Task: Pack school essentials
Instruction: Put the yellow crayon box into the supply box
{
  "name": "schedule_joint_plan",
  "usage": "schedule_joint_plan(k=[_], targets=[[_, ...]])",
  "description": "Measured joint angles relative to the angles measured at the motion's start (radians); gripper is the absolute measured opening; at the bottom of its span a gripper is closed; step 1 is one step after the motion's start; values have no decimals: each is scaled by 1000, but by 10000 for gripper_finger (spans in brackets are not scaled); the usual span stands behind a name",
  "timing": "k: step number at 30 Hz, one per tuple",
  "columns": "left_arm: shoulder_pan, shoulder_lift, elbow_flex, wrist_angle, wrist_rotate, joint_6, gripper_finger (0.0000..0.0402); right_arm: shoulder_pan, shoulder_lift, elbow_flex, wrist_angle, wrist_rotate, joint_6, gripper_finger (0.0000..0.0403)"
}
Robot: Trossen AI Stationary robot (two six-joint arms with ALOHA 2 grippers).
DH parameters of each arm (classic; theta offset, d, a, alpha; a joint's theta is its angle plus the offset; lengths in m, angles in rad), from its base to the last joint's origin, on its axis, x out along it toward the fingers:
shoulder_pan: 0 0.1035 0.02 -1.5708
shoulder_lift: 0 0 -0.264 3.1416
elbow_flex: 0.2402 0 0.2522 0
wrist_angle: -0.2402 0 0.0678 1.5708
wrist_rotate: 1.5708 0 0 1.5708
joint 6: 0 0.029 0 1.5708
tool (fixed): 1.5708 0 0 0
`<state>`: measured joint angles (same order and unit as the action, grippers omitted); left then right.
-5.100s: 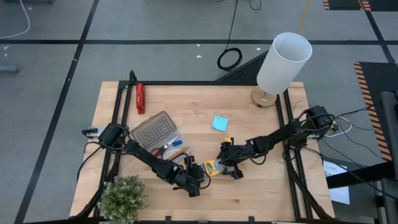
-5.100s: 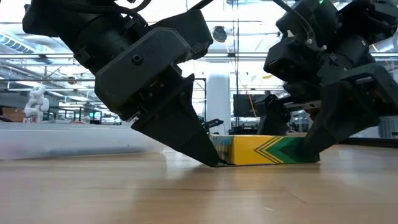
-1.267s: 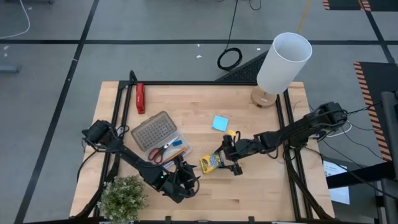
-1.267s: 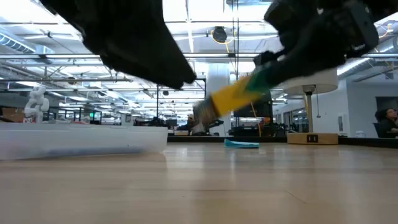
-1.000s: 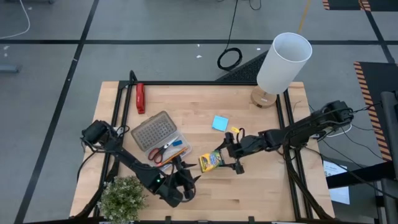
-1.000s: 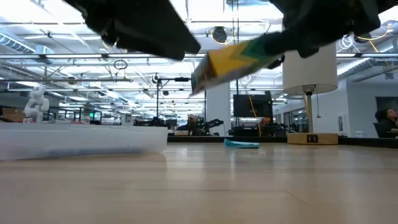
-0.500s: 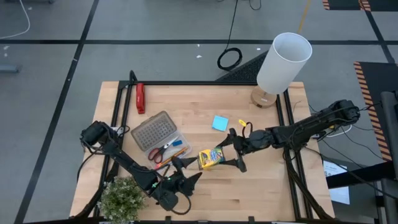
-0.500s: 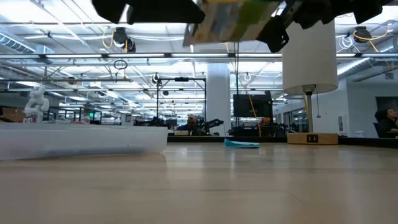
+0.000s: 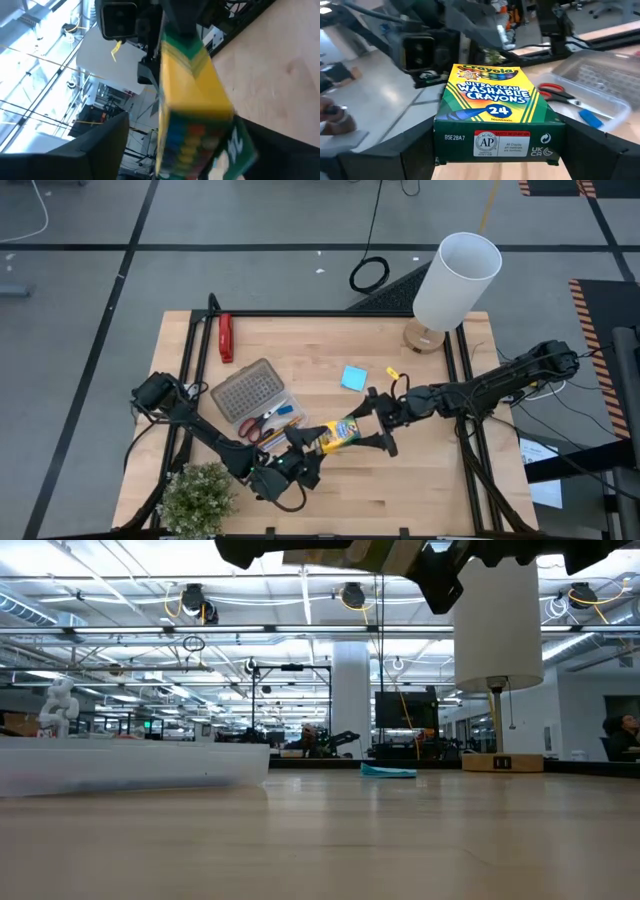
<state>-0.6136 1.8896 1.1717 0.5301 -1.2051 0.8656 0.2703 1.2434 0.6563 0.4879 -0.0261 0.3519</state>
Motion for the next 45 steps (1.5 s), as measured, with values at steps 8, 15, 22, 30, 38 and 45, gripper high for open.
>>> schedule_joint_plan(k=[8, 15, 22, 30, 38, 45], targets=[[0, 0, 0, -1, 44, 23, 235, 0, 0, 0, 17, -31, 6, 339], [0, 0, 0, -1, 54, 23, 182, 0, 0, 0, 17, -32, 4, 339], [0, 0, 0, -1, 54, 17, 148, 0, 0, 0, 17, -32, 3, 339], [0, 0, 0, -1, 53, 15, 142, 0, 0, 0, 17, -32, 3, 339], [0, 0, 0, -1, 53, 16, 117, 0, 0, 0, 16, -32, 3, 339], [0, 0, 0, -2, 53, 17, 115, 0, 0, 0, 16, -32, 3, 339]])
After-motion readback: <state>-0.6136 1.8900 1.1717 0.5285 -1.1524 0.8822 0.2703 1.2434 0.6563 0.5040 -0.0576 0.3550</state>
